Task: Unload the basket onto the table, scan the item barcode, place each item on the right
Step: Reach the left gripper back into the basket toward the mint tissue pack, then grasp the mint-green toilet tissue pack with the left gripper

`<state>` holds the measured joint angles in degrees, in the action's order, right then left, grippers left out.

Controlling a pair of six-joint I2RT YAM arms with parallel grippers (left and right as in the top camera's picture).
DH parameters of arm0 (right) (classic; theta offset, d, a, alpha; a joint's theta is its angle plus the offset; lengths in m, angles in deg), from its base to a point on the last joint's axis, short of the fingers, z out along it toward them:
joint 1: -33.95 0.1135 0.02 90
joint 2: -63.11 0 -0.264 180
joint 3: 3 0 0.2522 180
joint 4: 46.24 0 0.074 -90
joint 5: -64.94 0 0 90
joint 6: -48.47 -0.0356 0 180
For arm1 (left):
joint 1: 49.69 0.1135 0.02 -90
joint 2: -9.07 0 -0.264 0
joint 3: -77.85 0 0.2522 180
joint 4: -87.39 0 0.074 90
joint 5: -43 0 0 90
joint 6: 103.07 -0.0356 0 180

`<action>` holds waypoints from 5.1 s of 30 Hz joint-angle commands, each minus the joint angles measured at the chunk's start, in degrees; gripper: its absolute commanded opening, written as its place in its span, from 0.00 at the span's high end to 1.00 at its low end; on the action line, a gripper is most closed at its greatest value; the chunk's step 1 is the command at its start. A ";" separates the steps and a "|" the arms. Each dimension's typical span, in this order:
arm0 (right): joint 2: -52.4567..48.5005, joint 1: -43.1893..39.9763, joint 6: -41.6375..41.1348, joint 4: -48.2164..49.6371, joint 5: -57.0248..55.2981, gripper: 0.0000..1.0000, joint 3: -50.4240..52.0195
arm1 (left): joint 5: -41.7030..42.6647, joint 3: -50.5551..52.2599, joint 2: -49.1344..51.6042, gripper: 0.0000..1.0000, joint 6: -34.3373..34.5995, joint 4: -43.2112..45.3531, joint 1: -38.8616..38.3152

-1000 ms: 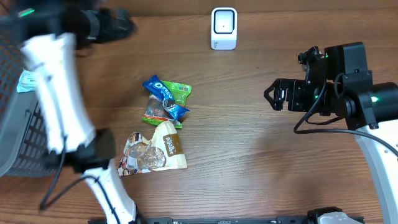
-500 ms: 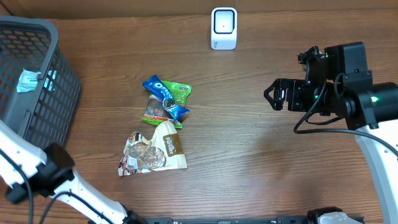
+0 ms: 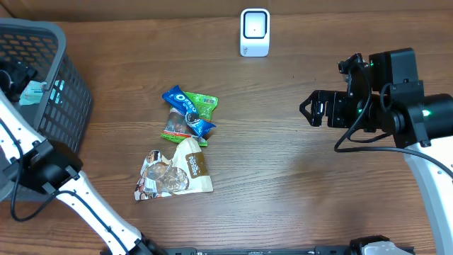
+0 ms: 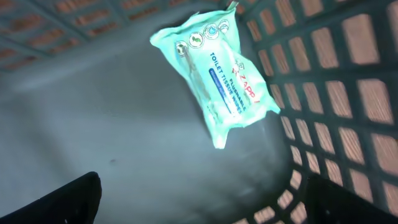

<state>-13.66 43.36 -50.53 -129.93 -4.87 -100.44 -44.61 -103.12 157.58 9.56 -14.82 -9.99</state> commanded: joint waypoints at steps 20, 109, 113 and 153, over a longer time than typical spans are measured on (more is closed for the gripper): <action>0.13 0.24 0.00 -0.31 0.50 0.00 -1.44 | -1.70 -0.37 11.19 0.02 10.38 4.26 -2.25; 0.13 0.24 1.51 0.13 1.64 0.00 -1.44 | -2.54 35.91 -18.67 0.02 2.80 26.36 1.36; 0.13 0.24 1.51 -0.33 2.14 0.00 -1.44 | -2.56 35.91 -13.75 0.02 3.37 28.96 0.44; 0.13 0.24 1.53 -1.31 3.06 0.00 -1.44 | -6.80 31.67 -9.31 0.96 6.54 23.80 -3.32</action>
<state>-13.66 43.36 -49.04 -131.55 -2.36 -100.44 -52.61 -69.18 153.18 15.55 10.56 -13.44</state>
